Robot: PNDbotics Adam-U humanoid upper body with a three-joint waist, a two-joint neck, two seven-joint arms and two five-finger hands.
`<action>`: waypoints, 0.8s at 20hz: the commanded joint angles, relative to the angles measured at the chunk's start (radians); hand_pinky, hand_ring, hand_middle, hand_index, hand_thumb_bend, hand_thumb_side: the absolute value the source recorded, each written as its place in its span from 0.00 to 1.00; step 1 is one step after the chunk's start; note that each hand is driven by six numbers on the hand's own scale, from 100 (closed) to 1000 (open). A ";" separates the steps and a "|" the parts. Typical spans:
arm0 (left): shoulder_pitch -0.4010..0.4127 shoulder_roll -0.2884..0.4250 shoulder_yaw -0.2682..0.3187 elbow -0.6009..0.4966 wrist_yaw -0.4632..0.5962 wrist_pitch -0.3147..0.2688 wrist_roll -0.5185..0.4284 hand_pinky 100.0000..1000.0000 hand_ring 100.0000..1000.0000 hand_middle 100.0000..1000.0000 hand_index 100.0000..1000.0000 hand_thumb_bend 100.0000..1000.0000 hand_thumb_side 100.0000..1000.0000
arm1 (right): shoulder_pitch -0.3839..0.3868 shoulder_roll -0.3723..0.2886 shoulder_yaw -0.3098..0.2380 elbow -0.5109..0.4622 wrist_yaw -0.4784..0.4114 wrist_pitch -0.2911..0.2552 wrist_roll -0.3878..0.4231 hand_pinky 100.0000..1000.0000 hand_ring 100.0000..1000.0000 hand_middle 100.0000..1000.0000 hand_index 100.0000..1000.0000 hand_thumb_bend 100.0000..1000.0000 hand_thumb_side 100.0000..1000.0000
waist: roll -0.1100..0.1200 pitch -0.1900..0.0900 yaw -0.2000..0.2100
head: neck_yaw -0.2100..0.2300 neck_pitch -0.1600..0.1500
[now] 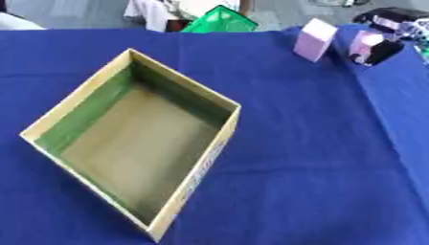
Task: Pick up objects on the table and place them in the box.
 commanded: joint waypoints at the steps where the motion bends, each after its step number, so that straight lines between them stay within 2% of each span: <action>1: -0.035 0.044 0.016 0.043 0.044 0.000 0.016 0.78 0.71 0.67 0.90 0.65 0.81 | -0.006 -0.062 -0.020 0.007 0.005 0.007 -0.018 0.80 0.91 0.93 1.00 0.20 0.20 | 0.005 -0.026 0.004 | -0.007 0.002; 7: -0.051 0.043 0.033 0.071 0.084 -0.027 0.016 0.78 0.75 0.67 0.90 0.66 0.81 | 0.008 -0.081 -0.034 0.017 0.005 0.014 -0.048 0.81 0.93 0.94 1.00 0.21 0.19 | 0.009 -0.021 0.009 | -0.016 -0.006; 14: -0.020 0.069 0.055 0.048 0.076 -0.042 0.029 0.78 0.75 0.67 0.90 0.67 0.80 | 0.040 -0.100 -0.058 0.038 -0.033 0.025 -0.074 0.82 0.94 0.93 1.00 0.18 0.19 | 0.007 -0.013 0.021 | -0.029 -0.011; 16: -0.010 0.074 0.061 0.041 0.066 -0.041 0.033 0.78 0.75 0.68 0.90 0.67 0.80 | 0.042 -0.097 -0.062 0.040 -0.060 0.021 -0.073 0.81 0.94 0.93 1.00 0.14 0.20 | 0.007 -0.013 0.019 | -0.029 -0.010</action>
